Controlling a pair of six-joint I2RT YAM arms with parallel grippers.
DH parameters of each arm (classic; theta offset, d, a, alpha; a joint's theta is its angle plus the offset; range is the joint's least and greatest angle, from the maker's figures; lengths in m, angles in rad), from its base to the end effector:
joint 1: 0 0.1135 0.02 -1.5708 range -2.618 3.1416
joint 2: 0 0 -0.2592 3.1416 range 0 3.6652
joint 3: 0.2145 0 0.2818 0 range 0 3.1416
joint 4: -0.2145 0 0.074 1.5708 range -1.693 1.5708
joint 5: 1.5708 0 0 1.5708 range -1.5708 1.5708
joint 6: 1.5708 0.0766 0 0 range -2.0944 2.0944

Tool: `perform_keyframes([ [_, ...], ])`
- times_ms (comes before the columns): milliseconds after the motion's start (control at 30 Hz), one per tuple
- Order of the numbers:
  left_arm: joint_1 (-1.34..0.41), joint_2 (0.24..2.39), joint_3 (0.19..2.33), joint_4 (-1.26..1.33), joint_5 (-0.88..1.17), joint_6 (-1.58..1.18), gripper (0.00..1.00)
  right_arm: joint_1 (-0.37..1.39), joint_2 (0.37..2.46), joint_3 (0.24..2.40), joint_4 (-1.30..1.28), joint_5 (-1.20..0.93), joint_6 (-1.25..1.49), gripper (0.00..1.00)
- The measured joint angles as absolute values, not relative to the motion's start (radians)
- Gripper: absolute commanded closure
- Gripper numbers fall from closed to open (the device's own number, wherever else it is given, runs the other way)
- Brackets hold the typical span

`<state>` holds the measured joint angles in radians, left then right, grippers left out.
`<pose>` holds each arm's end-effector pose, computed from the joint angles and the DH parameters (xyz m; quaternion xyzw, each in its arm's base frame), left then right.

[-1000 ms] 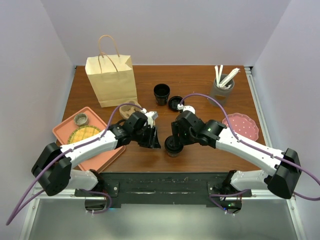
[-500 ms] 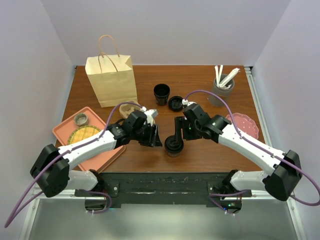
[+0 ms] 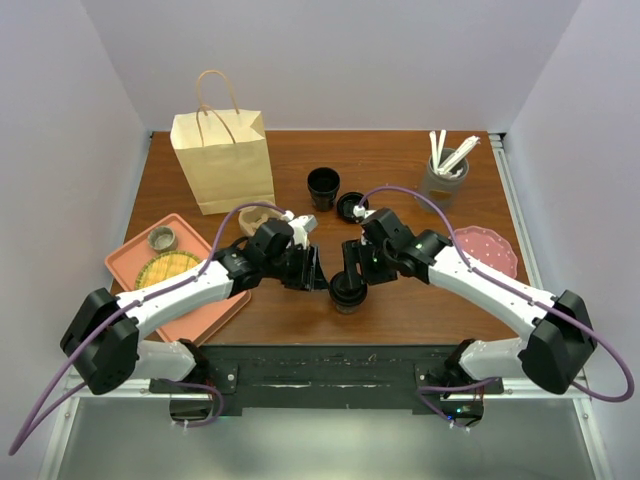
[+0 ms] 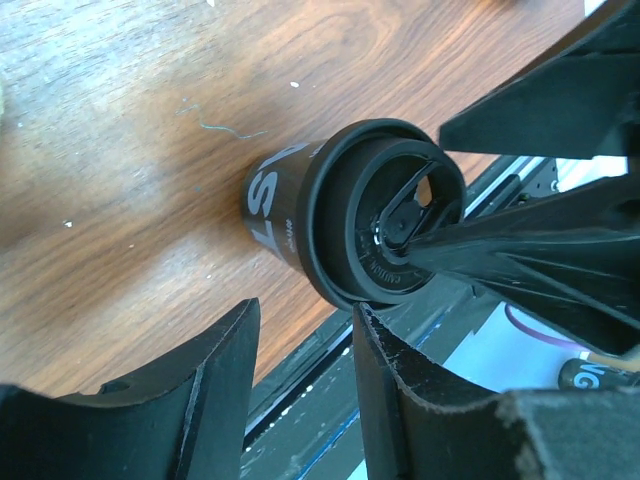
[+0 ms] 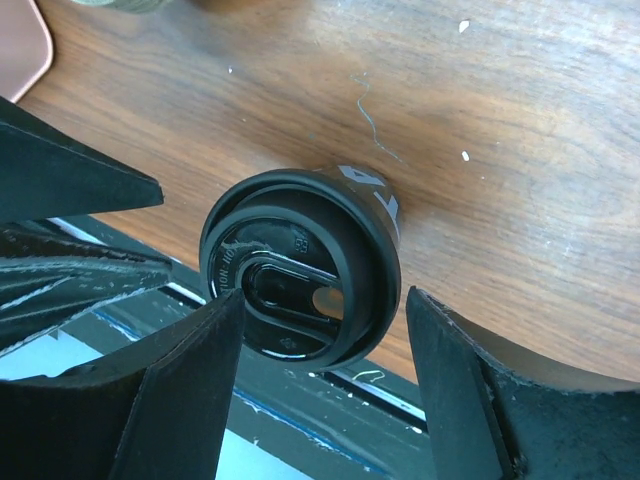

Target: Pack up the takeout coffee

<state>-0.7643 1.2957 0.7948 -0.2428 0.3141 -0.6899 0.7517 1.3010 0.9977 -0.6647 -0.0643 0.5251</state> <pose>0.2204 -0.2441 0.1839 0.0965 0.9015 -0.3708 0.2013 0.2281 0.2200 0.2144 -0.1174 0.9472 0.2015 0.2200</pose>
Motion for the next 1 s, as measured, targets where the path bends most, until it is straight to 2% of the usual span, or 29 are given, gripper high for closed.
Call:
perform_keyframes([
  [1000, -0.76, 1.346, 0.76, -0.149, 0.361, -0.722, 0.59, 0.739, 1.23, 0.829, -0.481, -0.096, 0.569, 0.48],
])
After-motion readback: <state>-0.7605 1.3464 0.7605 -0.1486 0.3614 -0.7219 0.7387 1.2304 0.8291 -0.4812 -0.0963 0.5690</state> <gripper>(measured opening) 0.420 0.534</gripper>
